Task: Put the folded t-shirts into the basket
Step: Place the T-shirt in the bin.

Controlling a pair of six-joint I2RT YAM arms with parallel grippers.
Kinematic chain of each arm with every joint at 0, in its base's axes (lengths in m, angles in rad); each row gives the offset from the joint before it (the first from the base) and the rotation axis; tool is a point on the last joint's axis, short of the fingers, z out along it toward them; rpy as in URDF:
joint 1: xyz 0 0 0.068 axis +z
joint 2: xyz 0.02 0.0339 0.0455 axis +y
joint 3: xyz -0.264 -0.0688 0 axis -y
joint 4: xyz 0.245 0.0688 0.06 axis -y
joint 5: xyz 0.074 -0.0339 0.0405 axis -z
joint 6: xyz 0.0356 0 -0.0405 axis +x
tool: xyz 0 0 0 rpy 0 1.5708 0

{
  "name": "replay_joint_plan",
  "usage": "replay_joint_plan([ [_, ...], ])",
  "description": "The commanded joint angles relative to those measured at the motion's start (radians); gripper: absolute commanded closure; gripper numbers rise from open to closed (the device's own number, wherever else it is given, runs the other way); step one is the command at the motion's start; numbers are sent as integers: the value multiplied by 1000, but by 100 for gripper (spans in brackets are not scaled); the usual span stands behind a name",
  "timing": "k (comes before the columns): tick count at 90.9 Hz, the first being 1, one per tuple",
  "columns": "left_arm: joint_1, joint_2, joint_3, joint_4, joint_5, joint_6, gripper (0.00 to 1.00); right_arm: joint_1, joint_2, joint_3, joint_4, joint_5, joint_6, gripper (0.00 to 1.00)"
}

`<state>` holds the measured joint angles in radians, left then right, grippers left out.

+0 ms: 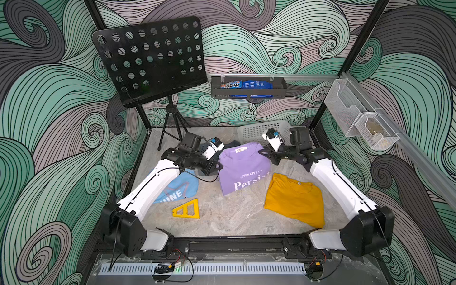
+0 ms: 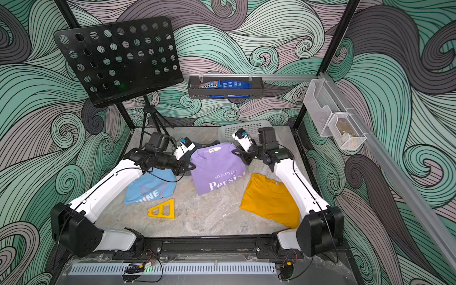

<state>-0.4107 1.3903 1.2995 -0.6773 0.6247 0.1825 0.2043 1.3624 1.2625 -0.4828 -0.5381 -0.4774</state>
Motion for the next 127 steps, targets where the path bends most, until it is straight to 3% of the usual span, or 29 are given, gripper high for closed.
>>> replay_joint_plan([
  [1, -19, 60, 148, 78, 46, -94, 100, -74, 13, 121, -17, -20, 27, 100],
  [41, -133, 708, 974, -34, -54, -244, 100, -295, 434, 692, -88, 165, 132, 100],
  [61, -146, 967, 1271, -36, -95, -217, 100, -316, 559, 766, -51, 272, 131, 100],
  [81, -148, 1062, 1298, -25, -104, -190, 100, -342, 593, 704, -30, 284, 126, 100],
  [112, -173, 1020, 1224, -137, -82, -176, 100, -372, 495, 474, -3, 299, 106, 100],
  [127, -171, 1054, 1224, -146, -122, -180, 100, -373, 530, 453, 17, 323, 124, 100],
])
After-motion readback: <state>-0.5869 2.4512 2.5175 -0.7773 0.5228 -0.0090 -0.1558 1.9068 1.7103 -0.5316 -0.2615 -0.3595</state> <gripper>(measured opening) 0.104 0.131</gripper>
